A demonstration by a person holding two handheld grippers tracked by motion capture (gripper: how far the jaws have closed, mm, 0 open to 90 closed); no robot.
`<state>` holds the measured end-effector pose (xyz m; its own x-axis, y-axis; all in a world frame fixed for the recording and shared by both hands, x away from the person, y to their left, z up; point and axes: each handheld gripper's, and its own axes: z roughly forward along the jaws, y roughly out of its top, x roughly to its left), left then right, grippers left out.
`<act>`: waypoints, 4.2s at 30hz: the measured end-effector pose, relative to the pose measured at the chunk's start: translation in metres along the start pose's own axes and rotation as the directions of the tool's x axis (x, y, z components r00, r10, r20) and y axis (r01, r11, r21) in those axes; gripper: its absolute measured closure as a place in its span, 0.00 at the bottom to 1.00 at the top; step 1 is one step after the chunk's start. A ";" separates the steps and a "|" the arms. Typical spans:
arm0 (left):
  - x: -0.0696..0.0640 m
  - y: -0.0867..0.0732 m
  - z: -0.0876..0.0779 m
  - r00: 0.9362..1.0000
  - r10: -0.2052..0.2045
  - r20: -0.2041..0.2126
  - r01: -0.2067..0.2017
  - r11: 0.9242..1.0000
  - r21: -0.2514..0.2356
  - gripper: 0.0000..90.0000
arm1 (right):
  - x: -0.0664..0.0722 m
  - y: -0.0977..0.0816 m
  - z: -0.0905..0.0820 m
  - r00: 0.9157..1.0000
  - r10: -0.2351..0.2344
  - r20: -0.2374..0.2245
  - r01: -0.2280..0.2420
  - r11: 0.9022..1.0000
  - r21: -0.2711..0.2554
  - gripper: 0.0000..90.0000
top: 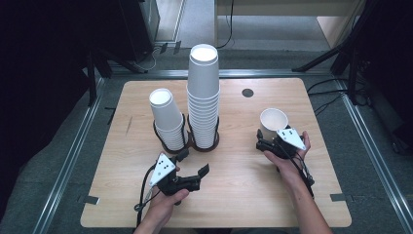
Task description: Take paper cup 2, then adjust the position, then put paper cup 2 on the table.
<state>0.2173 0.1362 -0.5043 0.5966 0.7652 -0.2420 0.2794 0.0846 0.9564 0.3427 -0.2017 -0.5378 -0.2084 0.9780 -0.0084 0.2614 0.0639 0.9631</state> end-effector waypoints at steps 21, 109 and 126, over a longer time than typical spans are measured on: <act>0.003 0.001 0.002 1.000 -0.003 -0.023 0.003 1.000 -0.008 0.11 | -0.010 0.006 -0.053 0.999 0.018 -0.036 -0.020 0.999 -0.043 0.00; 0.005 0.081 0.089 0.920 0.101 -0.380 -0.127 0.991 -0.044 0.08 | 0.159 0.201 -0.023 0.913 -0.044 -0.405 -0.024 0.987 -0.161 0.00; 0.005 0.081 0.089 0.917 0.111 -0.384 -0.137 0.990 -0.040 0.09 | 0.167 0.205 -0.004 0.902 -0.001 -0.431 -0.059 0.991 -0.124 0.07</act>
<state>0.3100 0.0898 -0.4421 0.2890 0.9559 -0.0529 0.1648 0.0047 0.9863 0.3573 -0.0262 -0.3404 -0.5948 0.7966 0.1080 0.1541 -0.0189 0.9879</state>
